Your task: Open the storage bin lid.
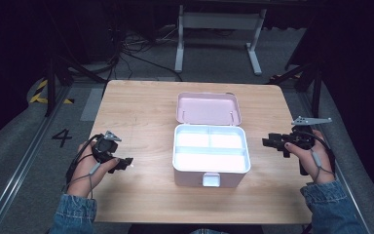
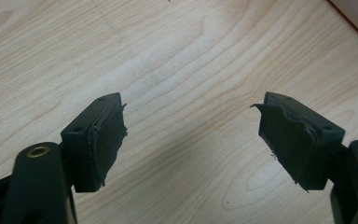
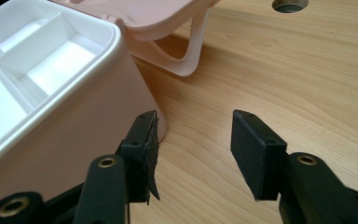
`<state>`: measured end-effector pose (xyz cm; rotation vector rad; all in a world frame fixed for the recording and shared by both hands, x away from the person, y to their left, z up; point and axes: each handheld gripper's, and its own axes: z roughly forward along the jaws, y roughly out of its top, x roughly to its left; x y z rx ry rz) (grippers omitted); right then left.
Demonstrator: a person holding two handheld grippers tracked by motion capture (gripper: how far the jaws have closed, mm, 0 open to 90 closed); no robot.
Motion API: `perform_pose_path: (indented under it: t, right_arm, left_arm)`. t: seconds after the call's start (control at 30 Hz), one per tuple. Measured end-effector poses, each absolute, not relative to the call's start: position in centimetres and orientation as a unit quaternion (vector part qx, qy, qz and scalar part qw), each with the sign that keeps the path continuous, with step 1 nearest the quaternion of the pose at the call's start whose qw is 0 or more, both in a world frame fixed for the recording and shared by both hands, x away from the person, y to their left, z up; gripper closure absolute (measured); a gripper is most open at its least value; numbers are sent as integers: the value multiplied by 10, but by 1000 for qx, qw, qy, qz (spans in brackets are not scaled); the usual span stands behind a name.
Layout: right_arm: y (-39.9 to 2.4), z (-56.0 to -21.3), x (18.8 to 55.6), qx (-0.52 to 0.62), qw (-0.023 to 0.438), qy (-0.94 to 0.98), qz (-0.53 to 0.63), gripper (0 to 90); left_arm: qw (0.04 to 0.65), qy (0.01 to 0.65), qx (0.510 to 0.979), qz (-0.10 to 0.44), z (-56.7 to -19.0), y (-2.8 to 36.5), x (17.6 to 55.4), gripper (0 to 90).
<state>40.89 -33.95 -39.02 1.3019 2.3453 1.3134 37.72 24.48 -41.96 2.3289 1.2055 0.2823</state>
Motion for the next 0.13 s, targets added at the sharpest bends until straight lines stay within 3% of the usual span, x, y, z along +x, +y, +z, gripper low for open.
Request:
perform_pose_path:
  t: [0.13]
  right_arm:
    - [-340, -391, 409, 436, 77, 783, 437, 519]
  left_arm:
    - [248, 425, 865, 99, -421, 243, 380, 207]
